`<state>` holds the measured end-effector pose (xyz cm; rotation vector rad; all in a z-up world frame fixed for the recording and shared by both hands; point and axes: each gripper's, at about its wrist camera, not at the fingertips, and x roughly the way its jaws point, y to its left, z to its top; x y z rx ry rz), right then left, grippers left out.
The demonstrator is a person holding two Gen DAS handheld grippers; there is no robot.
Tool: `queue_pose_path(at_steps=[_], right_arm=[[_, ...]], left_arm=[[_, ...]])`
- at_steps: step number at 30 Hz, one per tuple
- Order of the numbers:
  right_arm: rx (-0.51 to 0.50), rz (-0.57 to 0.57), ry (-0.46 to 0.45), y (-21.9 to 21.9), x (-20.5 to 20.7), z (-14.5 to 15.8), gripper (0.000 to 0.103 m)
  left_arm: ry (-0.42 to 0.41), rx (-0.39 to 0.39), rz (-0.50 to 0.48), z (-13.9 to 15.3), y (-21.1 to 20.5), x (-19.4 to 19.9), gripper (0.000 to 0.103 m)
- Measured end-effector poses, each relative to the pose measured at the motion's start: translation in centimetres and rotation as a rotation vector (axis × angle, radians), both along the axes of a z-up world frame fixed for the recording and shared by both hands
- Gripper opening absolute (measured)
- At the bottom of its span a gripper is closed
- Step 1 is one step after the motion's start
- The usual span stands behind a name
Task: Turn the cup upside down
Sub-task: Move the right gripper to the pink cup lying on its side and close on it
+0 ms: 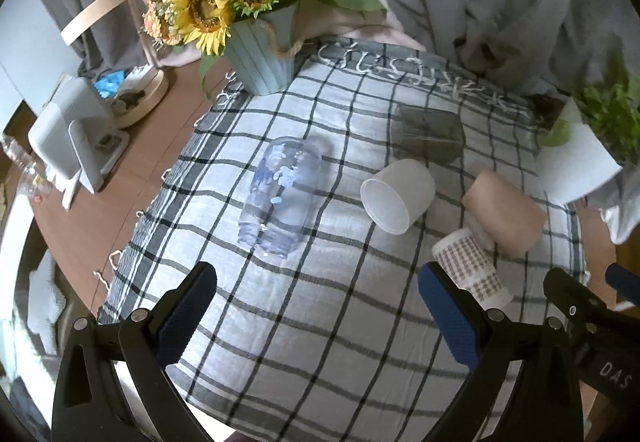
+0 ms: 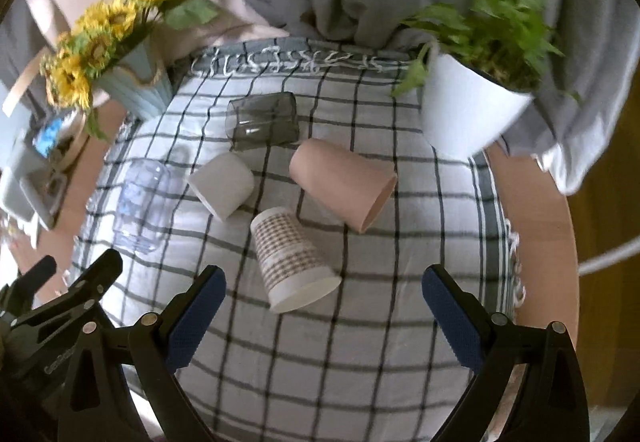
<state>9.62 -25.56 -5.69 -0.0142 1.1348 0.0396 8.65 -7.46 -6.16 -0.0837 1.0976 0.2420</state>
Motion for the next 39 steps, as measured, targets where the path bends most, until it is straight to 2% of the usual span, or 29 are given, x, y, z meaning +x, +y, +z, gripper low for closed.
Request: queue_pose_path(at_steps=[4,9,21,31,35,39], right_arm=[[-0.050,0.071,0.068,-0.1,3.1,-1.2,0.099],[-0.106,0.150,0.138,0.0,7.1,-3.2,0.099],[-0.234,0.316,0.225,1.6,13.4,-7.9,0.099],[-0.235,0.340,0.287,1.3,15.7,-11.2,0.098],[-0.249,0.338,0.306,1.3,16.1,-12.4,0.089],[-0.243,0.332,0.308,1.1,16.2,-12.8,0.086]], left_arm=[[0.030,0.021,0.032,-1.1,-0.9,1.6,0.103],[0.068,0.084,0.066,-2.6,-1.8,3.6,0.103],[0.136,0.185,0.113,-4.9,-3.4,7.2,0.103],[0.175,0.193,0.109,-6.2,-4.4,8.4,0.103],[0.188,0.195,0.098,-6.5,-4.6,8.5,0.103],[0.189,0.195,0.095,-6.6,-4.4,8.5,0.103]])
